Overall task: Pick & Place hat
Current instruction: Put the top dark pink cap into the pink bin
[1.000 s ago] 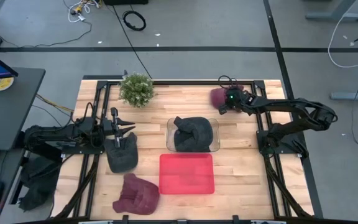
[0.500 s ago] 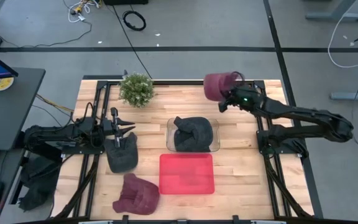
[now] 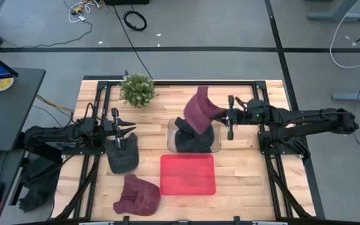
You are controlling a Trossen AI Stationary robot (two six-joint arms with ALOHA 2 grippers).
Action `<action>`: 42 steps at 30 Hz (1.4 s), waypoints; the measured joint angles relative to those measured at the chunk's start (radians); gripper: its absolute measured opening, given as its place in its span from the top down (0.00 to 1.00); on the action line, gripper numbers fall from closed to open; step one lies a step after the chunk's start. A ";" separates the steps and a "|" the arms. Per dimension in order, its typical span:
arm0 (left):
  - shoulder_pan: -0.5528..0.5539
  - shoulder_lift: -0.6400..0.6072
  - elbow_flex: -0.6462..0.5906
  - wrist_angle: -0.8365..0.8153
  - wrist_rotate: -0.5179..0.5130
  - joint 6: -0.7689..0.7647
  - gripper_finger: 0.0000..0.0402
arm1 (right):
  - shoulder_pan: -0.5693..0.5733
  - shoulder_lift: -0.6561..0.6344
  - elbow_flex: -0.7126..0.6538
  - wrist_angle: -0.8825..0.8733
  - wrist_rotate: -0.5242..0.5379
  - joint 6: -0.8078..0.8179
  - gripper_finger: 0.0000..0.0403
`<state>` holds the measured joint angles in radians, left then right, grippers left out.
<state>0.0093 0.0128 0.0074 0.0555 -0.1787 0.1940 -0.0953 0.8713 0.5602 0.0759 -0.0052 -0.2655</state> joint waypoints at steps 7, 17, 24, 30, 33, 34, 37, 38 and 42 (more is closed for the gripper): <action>0.000 0.000 0.000 0.000 0.000 0.000 0.83 | 0.109 0.008 0.010 0.033 0.006 -0.002 0.99; 0.000 0.000 0.000 0.000 0.000 0.000 0.83 | 0.260 0.047 0.255 -0.270 0.257 0.420 0.99; 0.000 0.000 0.000 0.000 0.000 0.000 0.83 | 0.404 0.150 0.323 -0.348 0.457 0.667 0.99; 0.000 0.000 0.000 0.000 0.000 0.000 0.83 | 0.530 0.277 0.421 -0.453 0.613 0.898 1.00; 0.000 0.000 0.000 0.000 0.000 0.000 0.83 | 0.592 0.353 0.478 -0.507 0.677 1.019 1.00; 0.000 0.000 0.000 0.000 0.000 0.000 0.83 | 0.610 0.377 0.496 -0.520 0.692 1.055 1.00; 0.000 0.000 0.000 0.000 0.000 0.000 0.83 | 0.660 0.454 0.552 -0.530 0.723 1.124 1.00; 0.000 0.000 0.000 0.000 0.000 0.000 0.83 | 0.673 0.480 0.573 -0.536 0.731 1.142 1.00; 0.000 0.000 0.000 0.000 0.000 0.000 0.83 | 0.716 0.588 0.675 -0.580 0.756 1.229 1.00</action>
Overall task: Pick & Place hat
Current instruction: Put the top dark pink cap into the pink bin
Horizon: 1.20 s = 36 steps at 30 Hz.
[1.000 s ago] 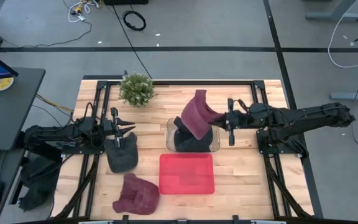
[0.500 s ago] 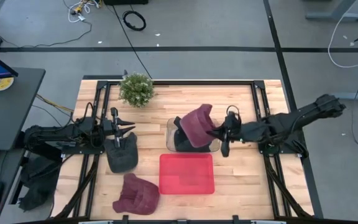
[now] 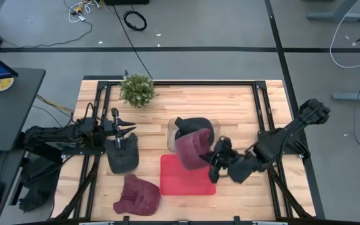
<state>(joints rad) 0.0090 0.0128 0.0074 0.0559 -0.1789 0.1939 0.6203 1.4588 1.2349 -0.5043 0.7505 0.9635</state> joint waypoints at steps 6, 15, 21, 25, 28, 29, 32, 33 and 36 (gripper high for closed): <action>0.000 0.000 0.000 0.000 0.000 0.000 0.83 | 0.027 0.182 0.202 -0.168 0.001 0.144 1.00; 0.000 0.000 0.000 0.000 0.000 0.000 0.83 | 0.005 0.354 0.314 -0.268 -0.144 0.318 1.00; 0.000 0.000 0.000 0.000 0.000 0.000 0.83 | -0.008 0.406 0.314 -0.275 -0.166 0.358 1.00; 0.000 0.000 0.000 0.000 0.000 0.000 0.83 | -0.018 0.441 0.314 -0.269 -0.195 0.356 1.00; 0.000 0.000 0.000 0.000 0.000 0.000 0.83 | -0.032 0.477 0.314 -0.260 -0.226 0.339 1.00; 0.000 0.000 0.000 0.000 0.000 0.000 0.83 | -0.037 0.489 0.314 -0.257 -0.231 0.327 1.00; 0.000 0.000 0.000 0.000 0.000 0.000 0.83 | -0.059 0.525 0.314 -0.224 -0.264 0.303 1.00; 0.000 0.000 0.000 0.000 0.000 0.000 0.83 | -0.066 0.536 0.314 -0.214 -0.273 0.303 1.00; 0.000 0.000 0.000 0.000 0.000 0.000 0.83 | -0.086 0.560 0.314 -0.176 -0.319 0.326 1.00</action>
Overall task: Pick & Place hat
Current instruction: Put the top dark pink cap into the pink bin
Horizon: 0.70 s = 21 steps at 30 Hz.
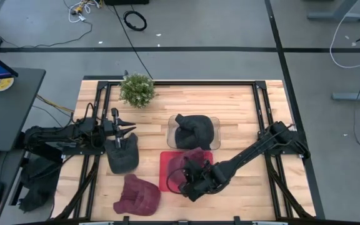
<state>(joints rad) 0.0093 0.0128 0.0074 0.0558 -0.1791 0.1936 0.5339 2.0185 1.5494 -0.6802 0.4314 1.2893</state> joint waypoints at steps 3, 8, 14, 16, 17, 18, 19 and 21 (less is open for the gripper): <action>0.000 0.000 0.000 0.000 0.000 0.000 0.83 | -0.017 0.017 0.000 0.032 -0.053 0.051 1.00; 0.000 0.000 0.000 0.000 0.000 0.000 0.83 | -0.030 0.024 -0.002 0.034 -0.100 0.108 0.98; 0.000 0.000 0.000 0.000 0.000 0.000 0.83 | -0.030 0.024 -0.040 0.043 -0.091 0.073 0.98; 0.000 0.000 0.000 0.000 0.000 0.000 0.83 | -0.029 0.024 -0.053 0.048 -0.091 0.073 0.98; 0.000 0.000 0.000 0.000 0.000 0.000 0.83 | -0.029 0.024 -0.057 0.053 -0.092 0.072 0.98; 0.000 0.000 0.000 0.000 0.000 0.000 0.83 | -0.029 0.024 -0.059 0.054 -0.092 0.072 0.98; 0.000 0.000 0.000 0.000 0.000 0.000 0.83 | -0.029 0.024 -0.060 0.054 -0.092 0.070 0.97; 0.000 0.000 0.000 0.000 0.000 0.000 0.83 | -0.031 0.024 -0.060 0.058 -0.092 0.057 0.96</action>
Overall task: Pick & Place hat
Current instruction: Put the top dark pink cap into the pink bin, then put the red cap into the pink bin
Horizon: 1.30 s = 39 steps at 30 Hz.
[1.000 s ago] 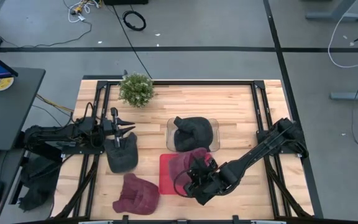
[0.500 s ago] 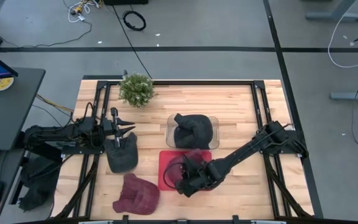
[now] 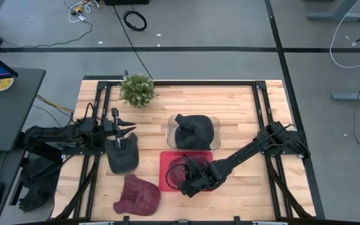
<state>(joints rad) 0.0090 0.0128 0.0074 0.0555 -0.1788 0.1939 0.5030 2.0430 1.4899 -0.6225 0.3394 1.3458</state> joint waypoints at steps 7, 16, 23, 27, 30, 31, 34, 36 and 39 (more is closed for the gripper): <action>0.000 0.000 0.000 0.000 0.000 0.000 0.83 | -0.002 0.000 -0.001 0.044 -0.033 -0.076 0.84; 0.000 0.000 0.000 0.000 0.000 0.000 0.83 | -0.026 -0.012 -0.001 0.053 -0.157 -0.124 0.63; 0.000 0.000 0.000 0.000 0.000 0.000 0.83 | -0.070 -0.027 -0.001 0.052 -0.262 -0.201 0.54; 0.000 0.000 0.000 0.000 0.000 0.000 0.83 | -0.092 -0.047 -0.001 0.037 -0.273 -0.230 0.53; 0.000 0.000 0.000 0.001 0.000 0.000 0.83 | -0.104 -0.075 -0.001 0.030 -0.271 -0.263 0.54; 0.000 0.000 0.000 0.001 0.000 0.000 0.83 | -0.106 -0.086 -0.002 0.024 -0.265 -0.272 0.54; 0.000 0.000 0.000 0.002 0.000 0.000 0.83 | -0.112 -0.125 -0.001 0.020 -0.236 -0.300 0.55; 0.000 0.000 0.000 0.002 0.000 0.000 0.83 | -0.117 -0.154 -0.001 0.021 -0.217 -0.338 0.56; 0.000 0.000 0.000 0.002 0.000 0.000 0.83 | -0.122 -0.198 -0.001 0.025 -0.165 -0.424 0.58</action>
<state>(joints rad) 0.0093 0.0128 0.0071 0.0578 -0.1791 0.1940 0.3808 1.8453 1.4887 -0.5974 0.1745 0.9219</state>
